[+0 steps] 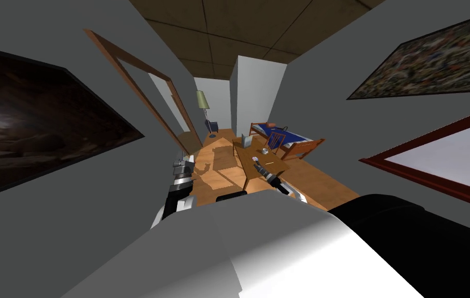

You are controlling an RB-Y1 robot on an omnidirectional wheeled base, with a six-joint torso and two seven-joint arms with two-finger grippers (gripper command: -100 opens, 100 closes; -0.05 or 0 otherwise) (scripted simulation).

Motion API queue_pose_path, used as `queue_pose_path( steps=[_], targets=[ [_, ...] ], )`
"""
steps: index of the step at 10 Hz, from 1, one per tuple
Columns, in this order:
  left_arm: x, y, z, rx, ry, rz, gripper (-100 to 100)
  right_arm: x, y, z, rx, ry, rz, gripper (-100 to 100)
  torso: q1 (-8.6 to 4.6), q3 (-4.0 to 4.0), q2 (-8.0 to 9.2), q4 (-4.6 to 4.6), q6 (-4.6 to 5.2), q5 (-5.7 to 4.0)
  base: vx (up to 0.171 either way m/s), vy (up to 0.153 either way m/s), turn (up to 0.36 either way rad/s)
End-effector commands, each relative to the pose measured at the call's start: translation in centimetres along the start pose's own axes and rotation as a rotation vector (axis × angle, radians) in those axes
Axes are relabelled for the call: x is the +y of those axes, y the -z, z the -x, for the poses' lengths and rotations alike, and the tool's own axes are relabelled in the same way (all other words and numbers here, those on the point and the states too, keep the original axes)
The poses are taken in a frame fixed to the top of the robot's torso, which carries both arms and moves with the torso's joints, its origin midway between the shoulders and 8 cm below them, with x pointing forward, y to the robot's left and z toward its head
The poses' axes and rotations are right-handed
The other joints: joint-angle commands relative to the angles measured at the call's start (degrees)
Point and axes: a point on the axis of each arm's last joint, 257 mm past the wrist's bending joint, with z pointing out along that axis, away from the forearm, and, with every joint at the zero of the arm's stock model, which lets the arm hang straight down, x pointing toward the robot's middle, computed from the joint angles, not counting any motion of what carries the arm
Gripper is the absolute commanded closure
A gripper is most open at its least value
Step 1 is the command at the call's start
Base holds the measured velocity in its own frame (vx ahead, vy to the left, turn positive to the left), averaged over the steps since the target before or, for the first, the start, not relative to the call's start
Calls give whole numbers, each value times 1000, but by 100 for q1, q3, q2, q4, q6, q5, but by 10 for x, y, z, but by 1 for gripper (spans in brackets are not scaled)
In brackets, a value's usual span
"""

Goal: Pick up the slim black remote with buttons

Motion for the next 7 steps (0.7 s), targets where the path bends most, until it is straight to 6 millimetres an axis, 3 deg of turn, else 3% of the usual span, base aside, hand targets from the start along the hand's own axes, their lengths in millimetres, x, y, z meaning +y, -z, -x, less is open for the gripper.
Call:
queue_pose_path(
  steps=[1, 5, 7],
  targets=[
    [0, 0, 0, 0, 0, 0, 0, -19, 5, -7, 29, 15, -33, -100, 0, 0, 0, 0, 0, 0, 57, 97, 41],
    [0, 0, 0, 0, 0, 0, 0, -61, 24, -23, 122, 85, -96, -100, -5, -2, -3, 0, 0, 0, 60, 83, 75],
    [0, 0, 0, 0, 0, 0, 0, -84, 37, -30, 170, 118, -133, -100, -28, 5, 11, 1, 4, -5, 37, 34, 50]
  ],
)
